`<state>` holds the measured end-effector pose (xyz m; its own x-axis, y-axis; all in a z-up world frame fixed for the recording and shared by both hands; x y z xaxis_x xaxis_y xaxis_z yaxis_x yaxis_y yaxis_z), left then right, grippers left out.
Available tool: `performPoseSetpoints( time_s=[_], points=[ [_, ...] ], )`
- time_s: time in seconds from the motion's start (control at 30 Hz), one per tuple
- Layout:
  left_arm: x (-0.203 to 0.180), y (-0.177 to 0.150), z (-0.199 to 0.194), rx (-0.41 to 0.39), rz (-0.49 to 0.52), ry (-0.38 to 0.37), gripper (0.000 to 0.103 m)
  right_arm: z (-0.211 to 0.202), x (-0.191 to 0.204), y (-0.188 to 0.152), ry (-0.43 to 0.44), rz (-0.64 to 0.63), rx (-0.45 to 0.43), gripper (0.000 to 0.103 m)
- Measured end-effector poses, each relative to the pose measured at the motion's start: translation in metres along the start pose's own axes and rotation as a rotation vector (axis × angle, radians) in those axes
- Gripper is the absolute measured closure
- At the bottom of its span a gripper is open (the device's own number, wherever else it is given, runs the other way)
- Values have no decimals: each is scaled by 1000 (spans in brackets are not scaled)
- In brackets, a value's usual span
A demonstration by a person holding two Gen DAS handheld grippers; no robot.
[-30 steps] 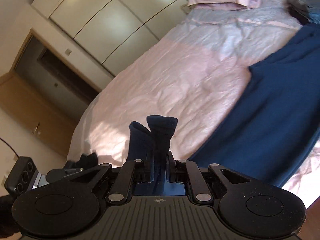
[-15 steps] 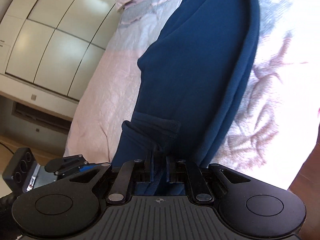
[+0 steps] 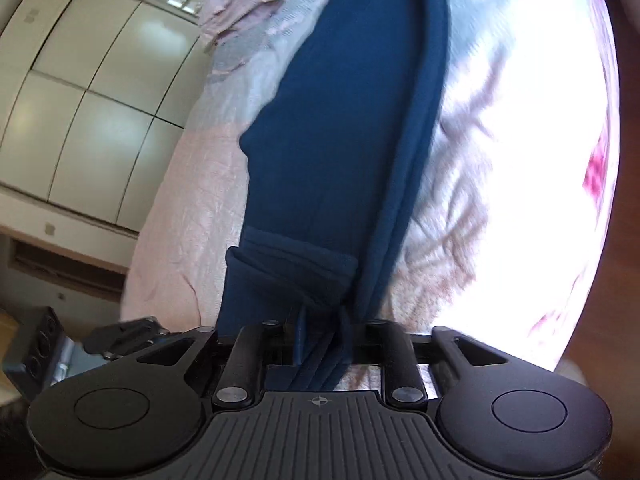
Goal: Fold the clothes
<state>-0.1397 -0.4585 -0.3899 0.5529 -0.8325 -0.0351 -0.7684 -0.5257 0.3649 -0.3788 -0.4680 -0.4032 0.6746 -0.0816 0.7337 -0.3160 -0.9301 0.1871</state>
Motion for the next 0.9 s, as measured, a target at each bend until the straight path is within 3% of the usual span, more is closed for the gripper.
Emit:
performPoseSetpoints(
  time_s=[0.07, 0.2, 0.27, 0.33, 0.43, 0.5, 0.57, 0.67, 0.73, 0.8, 0.83, 0.9],
  points=[
    [-2, -16, -25, -31, 56, 46, 45, -19, 11, -6, -51, -47, -34, 49],
    [-19, -65, -63, -72, 234, 119, 42, -37, 66, -58, -122, -313, -12, 45],
    [-33, -91, -72, -80, 352, 156, 40, -33, 100, -101, -156, -508, 31, 33],
    [-49, -111, -67, -75, 486, 210, 40, -25, 131, -148, -183, -712, 80, 24],
    [-70, -122, -45, -101, 674, 290, 40, 2, 153, -206, -265, -990, 120, 22],
    [-81, -123, -26, -127, 794, 350, 40, 21, 154, -224, -331, -1111, 114, 22],
    [-82, -122, 0, -105, 884, 387, 40, 34, 152, -233, -410, -1242, 83, 22],
    [-71, -120, 27, -62, 897, 393, 40, 61, 143, -231, -468, -1329, 86, 22],
    [-62, -116, 32, -45, 858, 363, 48, 72, 128, -225, -491, -1352, 115, 22],
    [-59, -112, 31, -34, 850, 343, 51, 81, 116, -217, -498, -1351, 136, 25],
    [-57, -110, 29, -38, 854, 343, 51, 81, 113, -212, -496, -1343, 139, 33],
    [-55, -107, 23, -53, 833, 337, 52, 68, 111, -202, -500, -1300, 131, 34]
  ],
)
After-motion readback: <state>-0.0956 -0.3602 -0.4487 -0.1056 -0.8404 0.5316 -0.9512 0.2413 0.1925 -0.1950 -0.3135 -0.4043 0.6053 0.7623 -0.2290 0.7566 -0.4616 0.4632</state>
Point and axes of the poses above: each gripper's, at about its wrist camera, not at the fingertips, and z roughly the way its jaws point, x to its left, y to its top, the point moved 10 cm from there along z, roughly the way its jaws point, and after that the axes turned 10 degrees about x, right-handed, at the moved point
